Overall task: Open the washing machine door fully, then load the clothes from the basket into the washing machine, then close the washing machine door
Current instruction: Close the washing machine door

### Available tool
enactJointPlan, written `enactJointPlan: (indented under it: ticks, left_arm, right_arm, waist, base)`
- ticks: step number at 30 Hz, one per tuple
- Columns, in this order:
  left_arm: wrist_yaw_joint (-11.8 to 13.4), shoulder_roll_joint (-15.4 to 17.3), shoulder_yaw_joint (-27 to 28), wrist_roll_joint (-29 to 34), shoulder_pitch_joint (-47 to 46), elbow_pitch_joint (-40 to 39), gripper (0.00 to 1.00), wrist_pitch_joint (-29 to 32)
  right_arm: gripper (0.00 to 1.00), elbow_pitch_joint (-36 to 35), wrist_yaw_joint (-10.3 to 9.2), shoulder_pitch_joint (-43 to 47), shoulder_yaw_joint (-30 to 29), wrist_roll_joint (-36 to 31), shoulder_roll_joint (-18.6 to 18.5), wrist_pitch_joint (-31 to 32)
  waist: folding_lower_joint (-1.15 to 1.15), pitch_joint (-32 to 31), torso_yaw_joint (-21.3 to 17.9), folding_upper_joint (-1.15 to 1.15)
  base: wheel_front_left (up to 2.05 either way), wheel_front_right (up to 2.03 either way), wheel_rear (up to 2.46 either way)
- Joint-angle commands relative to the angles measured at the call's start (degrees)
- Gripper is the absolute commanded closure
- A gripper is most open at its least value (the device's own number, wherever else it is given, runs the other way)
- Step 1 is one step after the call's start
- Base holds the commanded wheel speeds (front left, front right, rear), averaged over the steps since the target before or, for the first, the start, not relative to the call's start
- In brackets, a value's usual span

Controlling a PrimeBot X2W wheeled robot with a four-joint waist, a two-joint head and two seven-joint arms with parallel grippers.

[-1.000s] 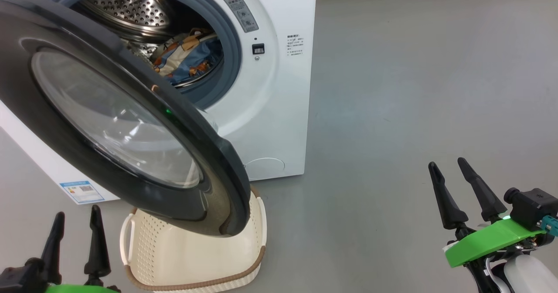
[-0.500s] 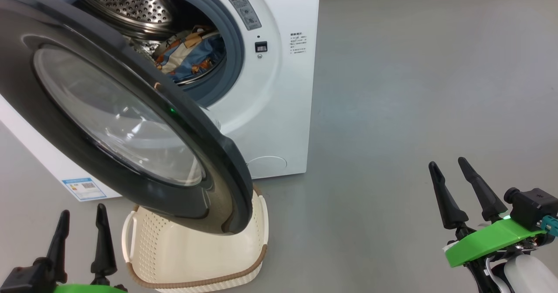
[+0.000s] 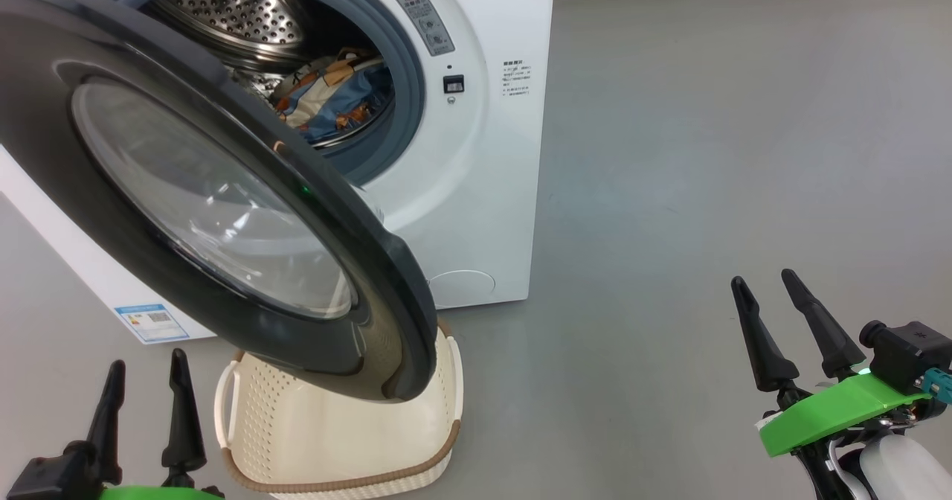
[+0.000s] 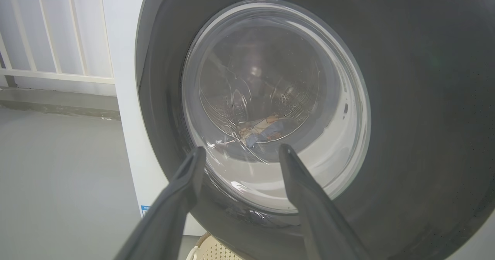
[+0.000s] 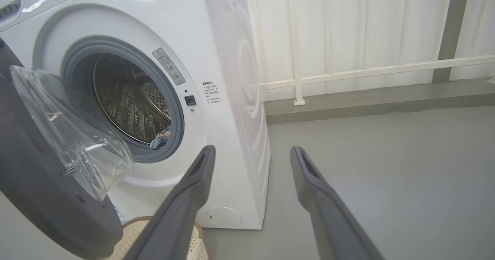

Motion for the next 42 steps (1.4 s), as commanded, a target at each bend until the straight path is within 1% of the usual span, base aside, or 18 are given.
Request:
enactJointPlan:
  ticks: [1, 10, 11, 13, 14, 15, 16, 21, 28, 32, 37, 42]
  left_arm:
    - [-0.09, 0.77, 2.1, 0.66, -0.79, -1.43, 0.0, -0.38]
    - [-0.35, 0.0, 2.59, 1.1, -0.54, -1.41, 0.0, -0.38]
    - [-0.37, -0.07, 2.63, 1.13, -0.52, -1.44, 0.0, -0.38]
    - [-0.42, -0.2, 2.69, 1.16, -0.48, -1.49, 0.0, -0.38]
    - [-0.44, -0.27, 2.73, 1.18, -0.47, -1.53, 0.0, -0.38]
    - [-0.47, -0.34, 2.76, 1.17, -0.46, -1.57, 0.0, -0.38]
    - [-0.49, -0.4, 2.79, 1.17, -0.45, -1.61, 0.0, -0.38]
    - [-0.62, -0.68, 2.51, 1.22, -0.36, -1.71, 0.0, -0.38]
    - [-0.73, -0.71, 2.3, 1.34, -0.24, -1.57, 0.0, -0.38]
    - [-0.78, -0.5, 2.01, 1.4, -0.05, -1.22, 0.0, -0.38]
    - [-0.84, -0.72, 1.27, 1.2, -0.09, -1.1, 0.0, -0.38]
    - [-0.88, -0.91, 0.52, 1.09, 0.12, -0.67, 0.0, -0.38]
  right_arm:
    - [0.0, -1.17, 0.25, -0.3, 0.78, -0.86, -0.88, -0.46]
    - [0.0, -1.37, 0.25, -0.22, 0.77, -0.93, -0.94, -0.46]
    - [0.01, -1.42, 0.25, -0.22, 0.75, -0.93, -0.95, -0.46]
    - [0.54, -1.56, 0.25, -0.23, 0.73, -0.96, -0.96, -0.46]
    - [0.71, -1.59, 0.25, -0.27, 0.73, -0.98, -0.95, -0.46]
    - [0.94, -1.65, 0.25, -0.37, 0.78, -0.96, -0.92, -0.46]
    - [1.0, -1.74, 0.25, -0.51, 0.79, -0.93, -0.85, -0.46]
    - [1.0, -2.44, 0.25, -1.72, 1.42, -0.96, -0.12, -0.46]
    - [1.0, -4.28, 0.25, -4.9, 2.73, -1.68, -0.22, -0.46]
    - [1.0, -5.83, 0.25, -8.11, 5.19, -2.44, -0.51, -0.46]
    - [1.0, -9.44, 0.25, -12.71, 8.95, -3.23, -0.31, -0.46]
    - [1.0, -14.88, 0.25, -15.63, 11.56, -3.91, 0.03, -0.46]
  waist:
    - [0.0, -0.11, 0.07, 0.0]
    - [0.0, -0.44, 0.64, 0.0]
    - [0.0, -0.44, 0.74, 0.0]
    - [0.0, -0.45, 0.97, 0.0]
    - [0.0, -0.46, 1.12, 0.0]
    - [0.0, -0.48, 1.3, 0.0]
    - [0.0, -0.5, 1.5, 0.0]
    - [0.0, -0.82, 3.06, 0.0]
    - [0.0, -1.17, 5.6, 0.0]
    - [0.0, -1.36, 7.42, 0.0]
    - [0.0, -1.72, 10.14, 0.0]
    - [0.0, -2.15, 13.14, 0.0]
  base:
    - [0.0, 0.0, 0.0]
    - [0.0, 0.0, 0.0]
    - [0.0, 0.0, 0.0]
    - [0.0, 0.0, 0.0]
    - [0.0, 0.0, 0.0]
    - [0.0, 0.0, 0.0]
    - [0.0, 0.0, 0.0]
    - [0.0, 0.0, 0.0]
    - [0.0, 0.0, 0.0]
    - [0.0, 0.0, 0.0]
    - [0.0, 0.0, 0.0]
    - [0.0, 0.0, 0.0]
